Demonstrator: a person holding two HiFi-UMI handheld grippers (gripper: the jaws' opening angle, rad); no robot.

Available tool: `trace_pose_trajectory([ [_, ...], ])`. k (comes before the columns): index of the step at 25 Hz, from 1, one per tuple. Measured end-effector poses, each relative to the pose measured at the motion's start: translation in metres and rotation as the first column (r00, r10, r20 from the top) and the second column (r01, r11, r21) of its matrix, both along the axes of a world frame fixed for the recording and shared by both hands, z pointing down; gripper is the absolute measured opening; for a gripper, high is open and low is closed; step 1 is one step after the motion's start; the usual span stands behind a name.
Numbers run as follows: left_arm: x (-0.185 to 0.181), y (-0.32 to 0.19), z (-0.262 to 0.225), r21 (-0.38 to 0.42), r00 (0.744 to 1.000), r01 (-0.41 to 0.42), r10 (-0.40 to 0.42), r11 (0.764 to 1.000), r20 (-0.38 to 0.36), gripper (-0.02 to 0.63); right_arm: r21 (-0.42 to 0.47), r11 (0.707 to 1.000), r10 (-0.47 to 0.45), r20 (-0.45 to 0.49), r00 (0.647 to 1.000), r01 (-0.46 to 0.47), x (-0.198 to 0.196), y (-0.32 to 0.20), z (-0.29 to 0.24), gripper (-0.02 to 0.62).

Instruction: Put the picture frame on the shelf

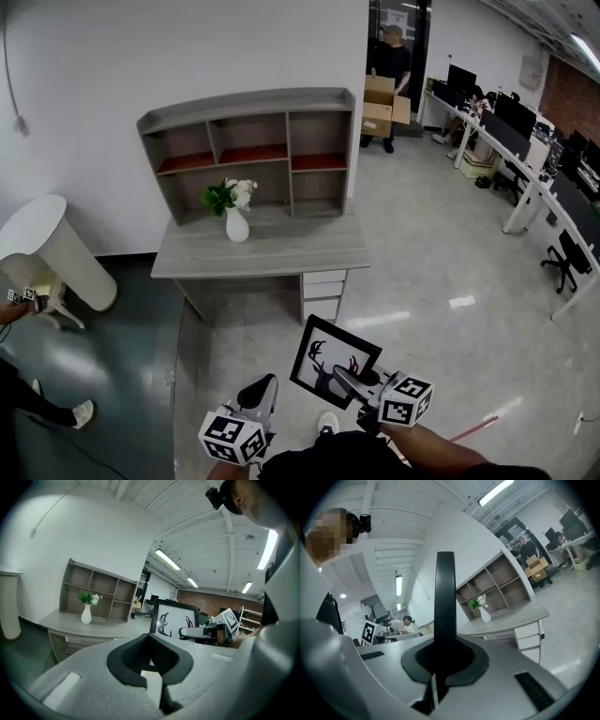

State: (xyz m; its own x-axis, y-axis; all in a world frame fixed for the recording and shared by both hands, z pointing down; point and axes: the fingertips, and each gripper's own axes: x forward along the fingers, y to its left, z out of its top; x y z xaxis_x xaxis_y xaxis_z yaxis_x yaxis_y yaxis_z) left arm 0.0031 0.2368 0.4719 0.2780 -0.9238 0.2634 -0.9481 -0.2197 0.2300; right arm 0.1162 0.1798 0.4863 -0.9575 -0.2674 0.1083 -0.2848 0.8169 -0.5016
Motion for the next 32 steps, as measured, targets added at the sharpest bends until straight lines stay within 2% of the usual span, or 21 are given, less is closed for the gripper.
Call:
trace_pose_trajectory([
  [4, 0.002, -0.045, 0.005, -0.016, 1.0, -0.004, 0.004, 1.0, 0.015, 0.009, 0.003, 1.0, 0.017, 0.01, 1.0, -0.017, 0.01, -0.045, -0.001, 0.021],
  [9, 0.002, -0.095, 0.001, 0.0, 1.0, 0.004, -0.004, 1.0, -0.011, 0.009, 0.005, 1.0, 0.024, 0.002, 1.0, -0.024, 0.022, -0.09, 0.007, 0.021],
  [20, 0.0, -0.145, 0.01, -0.04, 1.0, -0.011, 0.012, 0.999, 0.021, 0.009, -0.057, 0.997, 0.052, 0.004, 0.999, -0.052, 0.021, -0.141, 0.025, 0.021],
  [27, -0.022, -0.191, 0.018, -0.05, 0.999, -0.036, 0.037, 0.998, 0.023, 0.009, -0.069, 0.992, 0.106, 0.001, 0.994, -0.106, 0.007, -0.184, 0.031, 0.021],
  [32, -0.051, -0.233, 0.019, -0.043, 0.998, -0.05, 0.052, 0.998, 0.039, 0.009, -0.086, 0.986, 0.141, -0.022, 0.99, -0.142, -0.013, -0.222, 0.034, 0.021],
])
